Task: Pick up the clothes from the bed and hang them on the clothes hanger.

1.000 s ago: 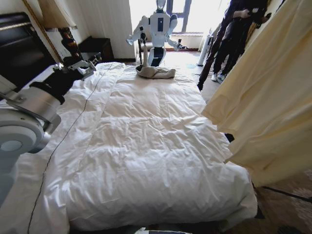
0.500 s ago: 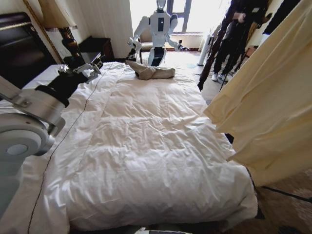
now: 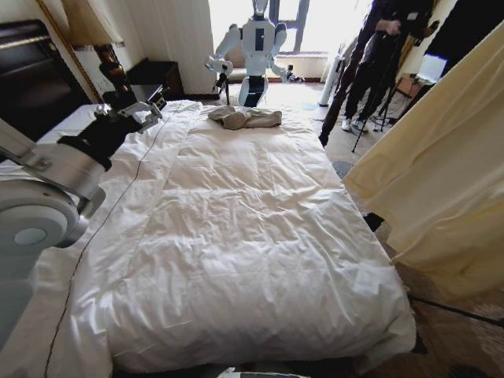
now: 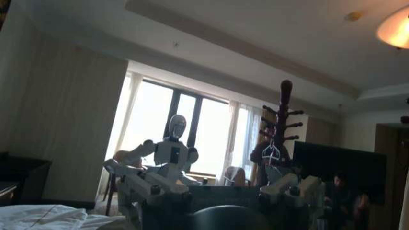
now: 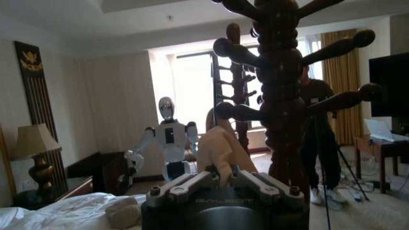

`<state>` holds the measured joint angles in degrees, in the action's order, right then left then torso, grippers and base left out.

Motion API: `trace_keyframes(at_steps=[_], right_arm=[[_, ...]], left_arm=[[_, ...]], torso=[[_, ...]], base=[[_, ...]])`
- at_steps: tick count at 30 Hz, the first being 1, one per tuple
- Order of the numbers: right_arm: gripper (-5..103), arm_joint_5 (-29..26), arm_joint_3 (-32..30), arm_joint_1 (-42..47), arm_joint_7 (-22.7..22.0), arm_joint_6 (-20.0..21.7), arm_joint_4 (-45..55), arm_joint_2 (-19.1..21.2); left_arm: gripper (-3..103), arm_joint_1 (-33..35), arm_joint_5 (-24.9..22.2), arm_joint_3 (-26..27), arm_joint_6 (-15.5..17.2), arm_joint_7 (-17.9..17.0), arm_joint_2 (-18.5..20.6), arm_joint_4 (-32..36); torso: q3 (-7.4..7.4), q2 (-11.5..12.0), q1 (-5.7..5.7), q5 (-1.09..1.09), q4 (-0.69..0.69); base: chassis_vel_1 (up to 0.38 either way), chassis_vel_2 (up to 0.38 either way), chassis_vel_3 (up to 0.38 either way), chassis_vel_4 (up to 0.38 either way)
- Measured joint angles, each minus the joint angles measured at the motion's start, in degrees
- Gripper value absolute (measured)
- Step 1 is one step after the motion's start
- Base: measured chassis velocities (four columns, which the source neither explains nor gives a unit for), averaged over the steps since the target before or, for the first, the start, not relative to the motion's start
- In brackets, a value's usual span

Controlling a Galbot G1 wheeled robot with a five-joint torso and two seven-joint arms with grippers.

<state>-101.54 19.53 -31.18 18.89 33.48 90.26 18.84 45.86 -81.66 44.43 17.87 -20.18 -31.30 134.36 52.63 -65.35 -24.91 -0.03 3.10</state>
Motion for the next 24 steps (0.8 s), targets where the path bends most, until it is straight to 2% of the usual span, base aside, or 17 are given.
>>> trace_keyframes(at_steps=[8,15,24], right_arm=[[0,0.61,1.34,0.68,3.32,-0.44,-0.52,-0.21],[0,2.43,0.82,2.63,5.46,-1.71,-5.92,-4.33],[0,3.90,2.10,2.70,7.50,-3.22,-6.72,-4.56]], left_arm=[[100,0.25,0.04,0.19,-0.29,0.28,-0.04,-0.45],[100,-0.45,0.35,-0.84,-0.69,0.63,-0.11,-0.40],[100,-0.12,0.43,-0.38,-1.14,1.44,-0.12,-0.97]], torso=[[0.00,0.01,0.01,0.00,0.03],[0.00,0.01,-0.01,0.02,0.00],[-0.01,0.00,0.01,0.00,0.02]], base=[[0.000,0.000,0.000,0.000],[0.000,0.000,0.000,0.000],[0.000,0.000,0.000,0.000]])
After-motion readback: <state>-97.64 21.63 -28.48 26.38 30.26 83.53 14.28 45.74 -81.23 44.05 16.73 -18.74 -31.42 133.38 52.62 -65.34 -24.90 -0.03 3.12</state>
